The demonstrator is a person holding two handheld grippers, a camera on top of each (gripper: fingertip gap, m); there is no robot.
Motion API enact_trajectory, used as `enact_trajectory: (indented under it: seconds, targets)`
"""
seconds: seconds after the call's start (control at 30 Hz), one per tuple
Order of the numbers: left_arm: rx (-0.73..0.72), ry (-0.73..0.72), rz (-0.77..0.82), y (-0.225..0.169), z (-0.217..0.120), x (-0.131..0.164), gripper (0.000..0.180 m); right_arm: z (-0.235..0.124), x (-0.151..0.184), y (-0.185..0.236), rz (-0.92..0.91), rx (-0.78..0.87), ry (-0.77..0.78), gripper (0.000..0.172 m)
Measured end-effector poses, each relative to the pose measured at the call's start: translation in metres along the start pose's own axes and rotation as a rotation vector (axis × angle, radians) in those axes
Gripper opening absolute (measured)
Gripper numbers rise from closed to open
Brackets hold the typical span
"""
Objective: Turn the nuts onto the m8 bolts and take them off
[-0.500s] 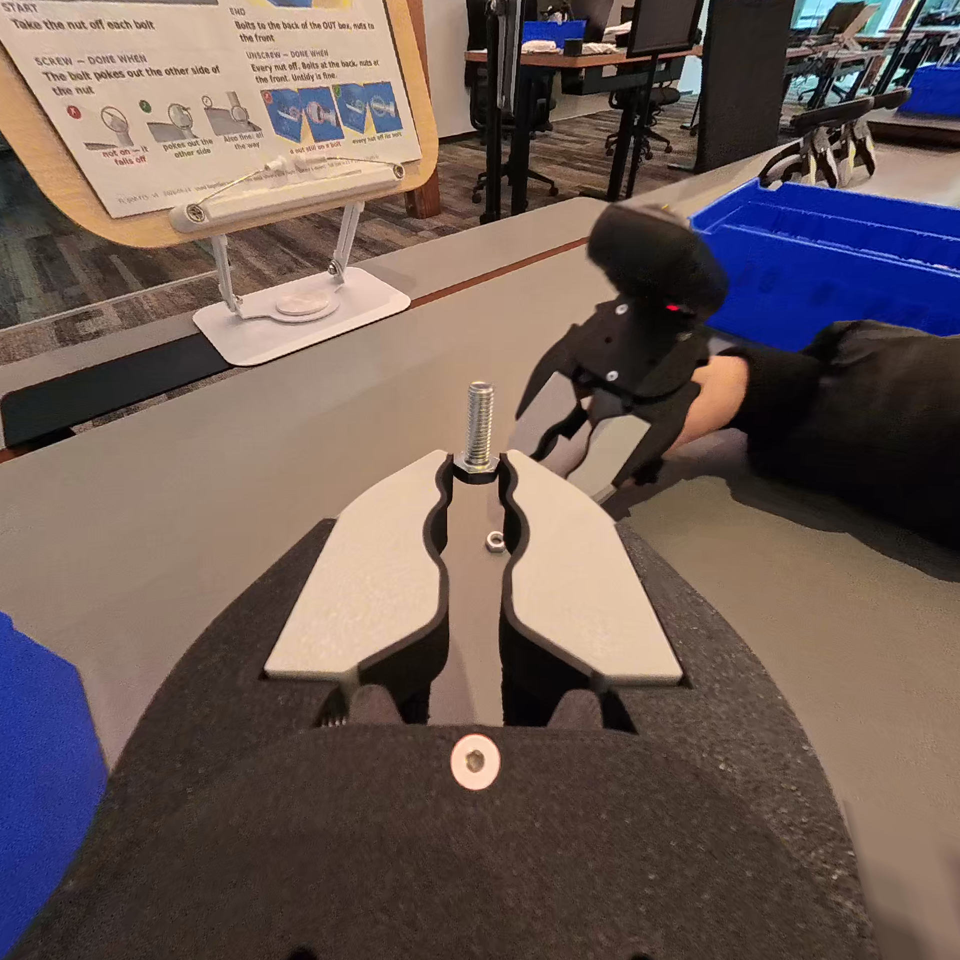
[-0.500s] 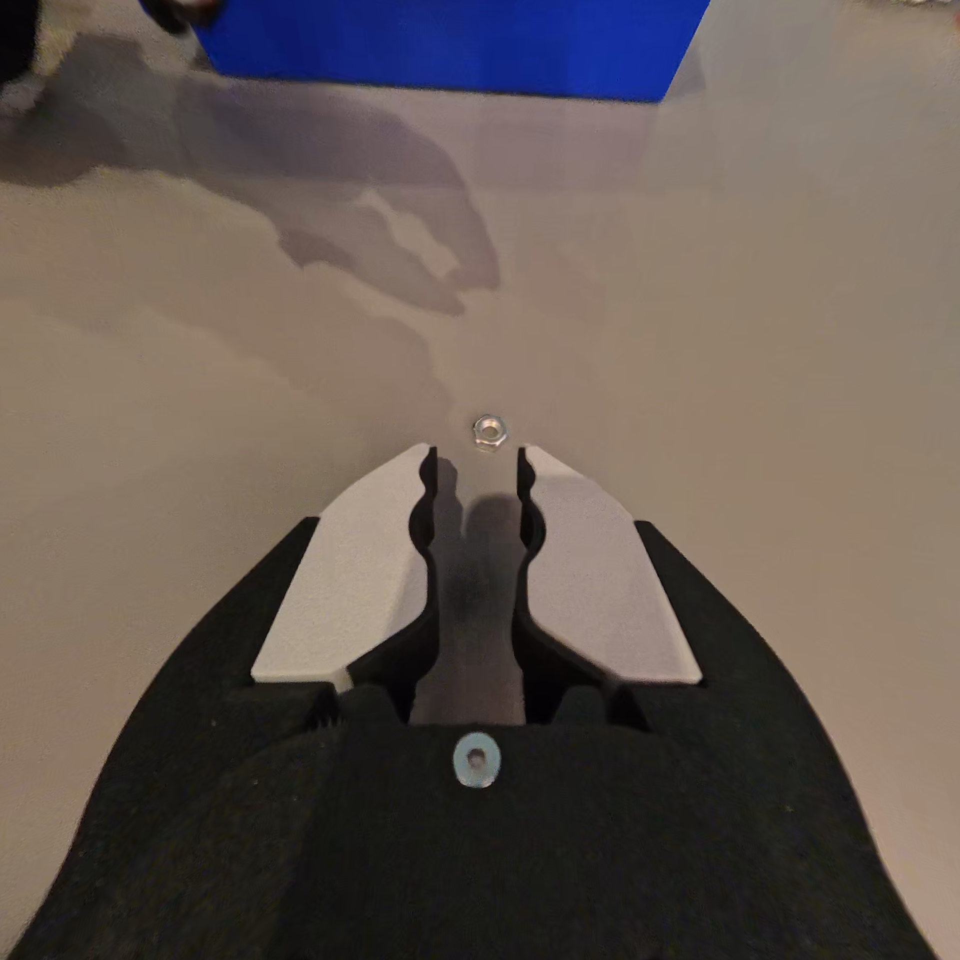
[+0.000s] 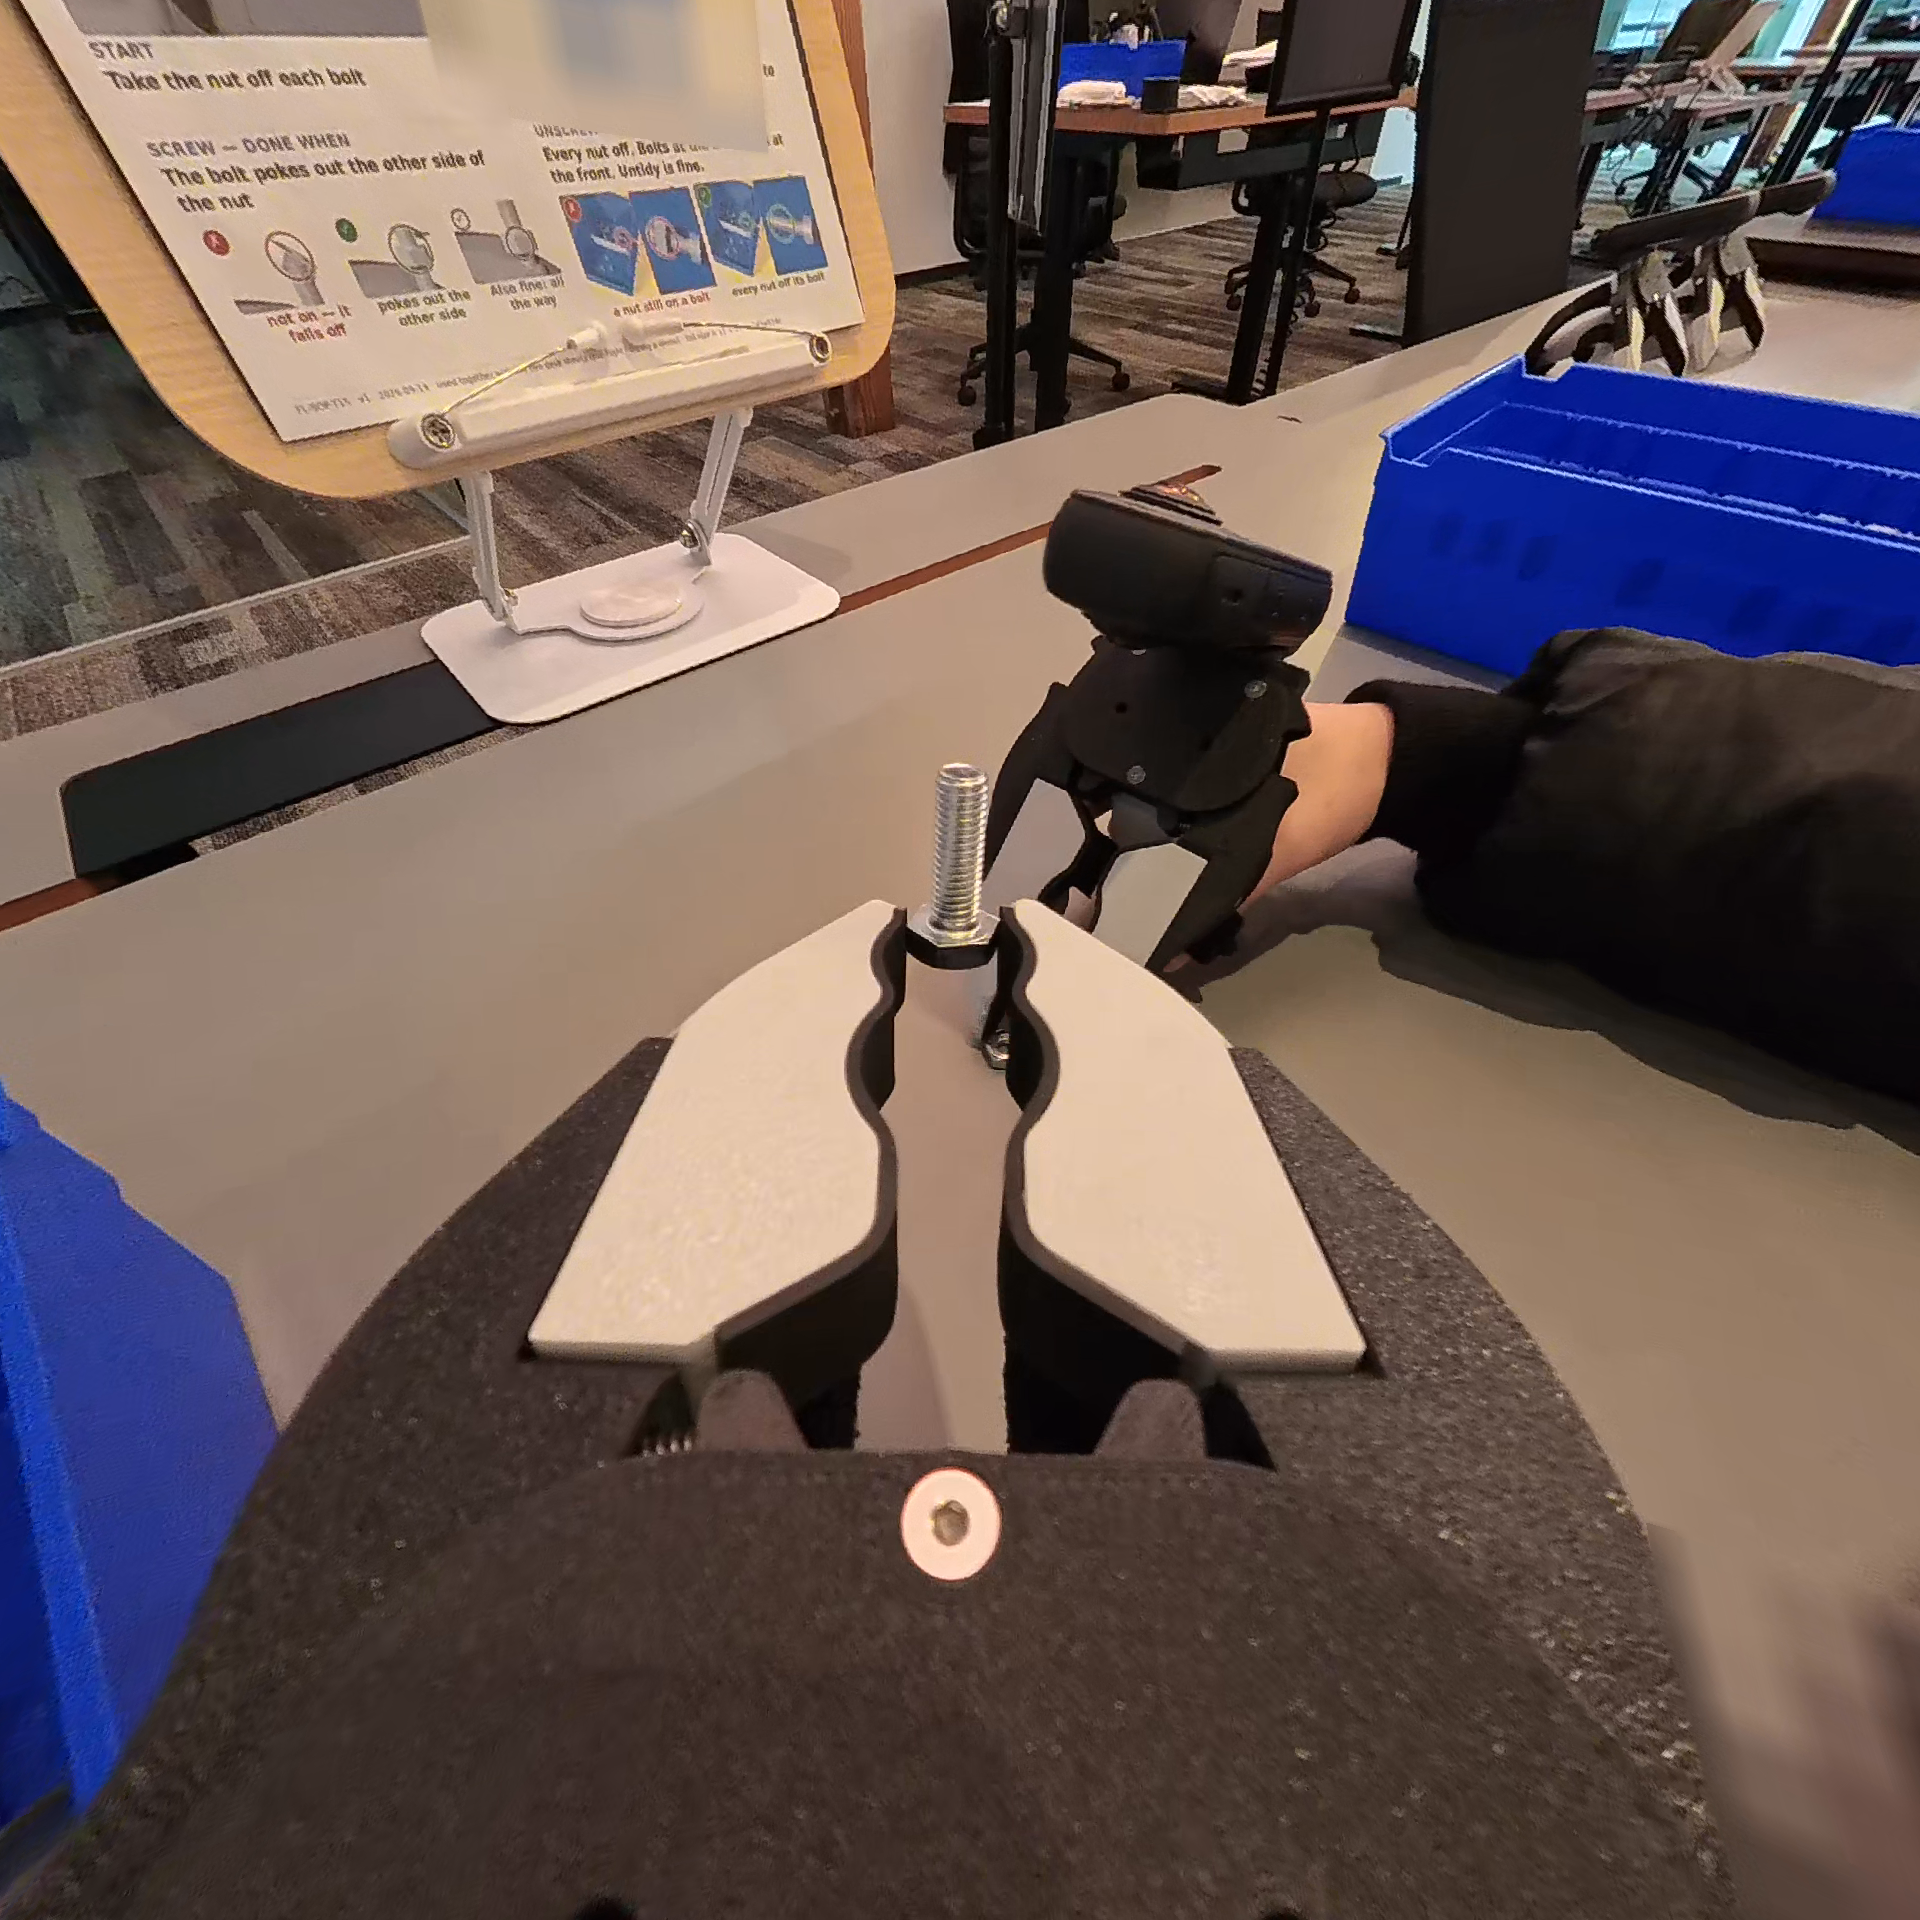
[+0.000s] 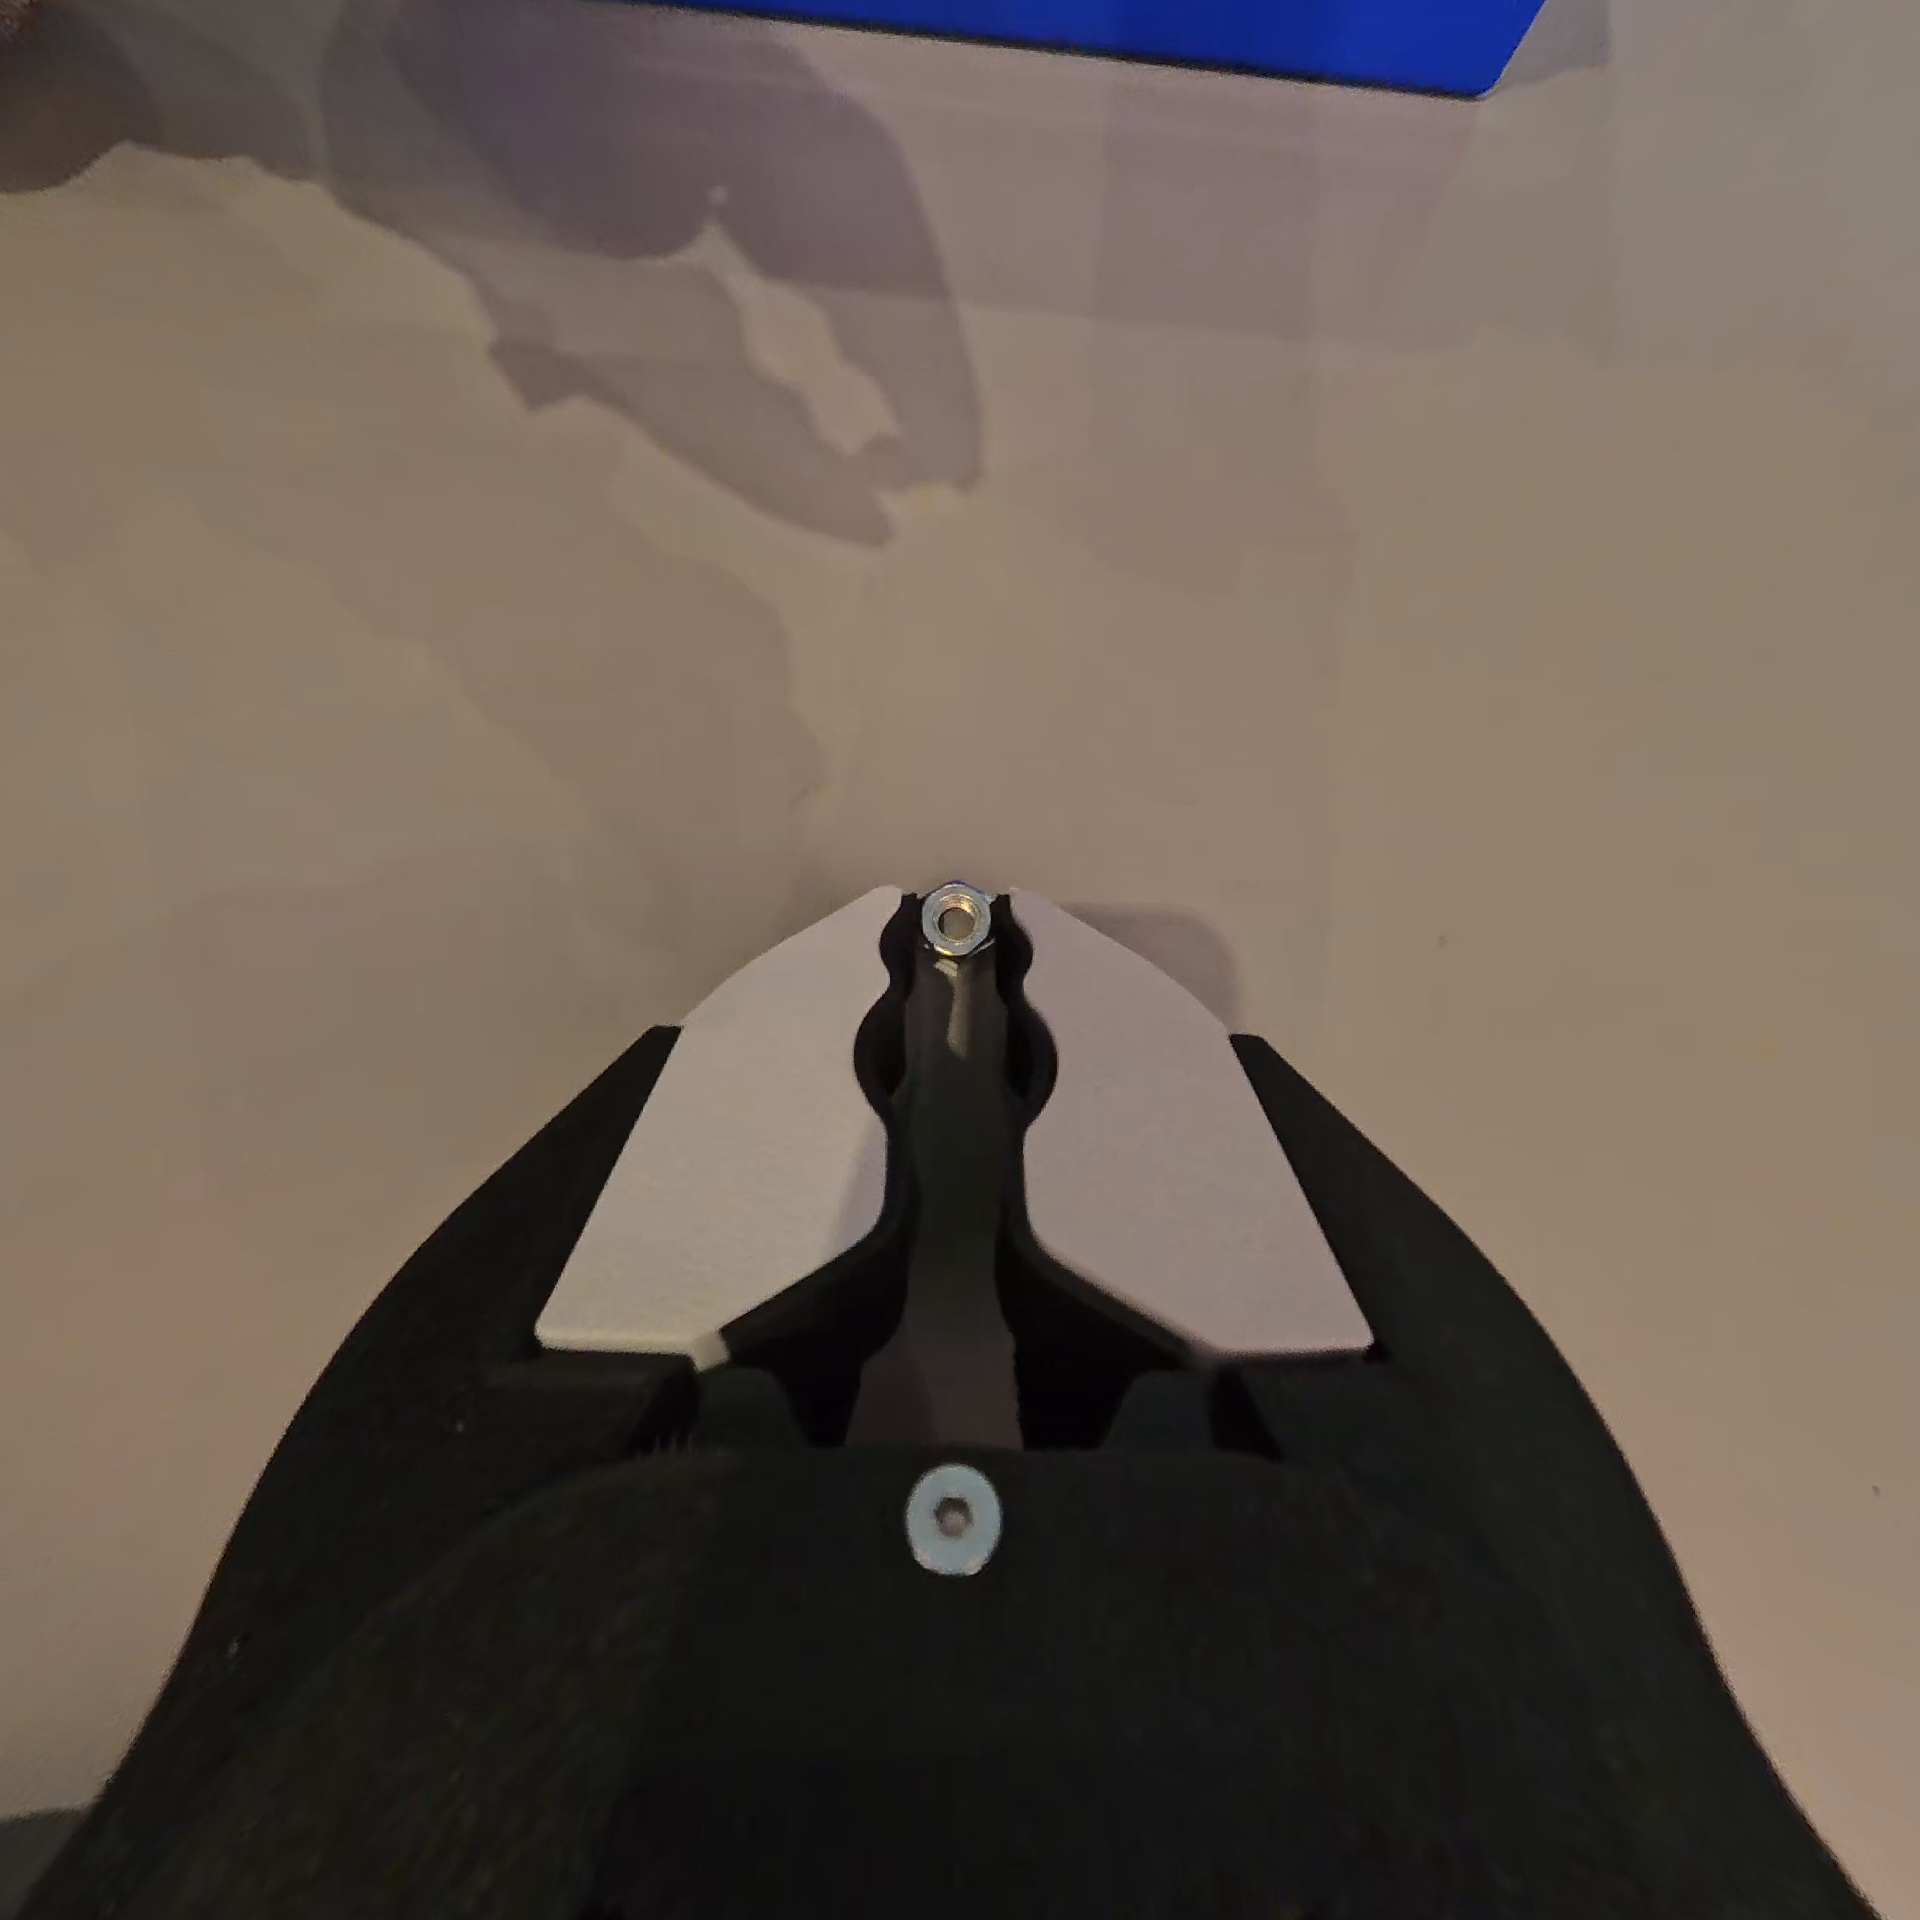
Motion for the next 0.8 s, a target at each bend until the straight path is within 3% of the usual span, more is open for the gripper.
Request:
enact_trajectory:
  seconds: [0.17, 0.43, 0.57, 0.67, 0.8]
  targets:
    - [0.024, 0.006, -0.007, -0.001, 0.014, 0.0, 0.016, -0.028, -0.004, -0.004, -0.011, 0.062, -0.05, 0.013]
    - [0.193, 0.044, 0.09, -0.029, 0.084, -0.034, 0.016, -0.191, -0.053, 0.003, 0.028, 0.313, -0.435, 0.013]
    - [0.298, 0.034, 0.162, -0.053, 0.119, -0.07, 0.016, -0.251, -0.061, 0.026, -0.024, 0.437, -0.501, 0.013]
    - [0.312, 0.006, 0.242, -0.067, 0.138, -0.094, 0.016, -0.27, -0.057, 0.035, -0.04, 0.485, -0.488, 0.013]
    - [0.242, -0.003, 0.381, -0.079, 0.152, -0.103, 0.016, -0.269, -0.054, 0.037, -0.076, 0.502, -0.421, 0.013]
Point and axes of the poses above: each gripper's, where its closed fingertips meet, z out along the fingers, x out of its underside, y = z × x across the jaws, the point moved 6 cm from there along -z, back along the fingers, and after that the axes turned 2 degrees about -z, right-handed, at the moved point
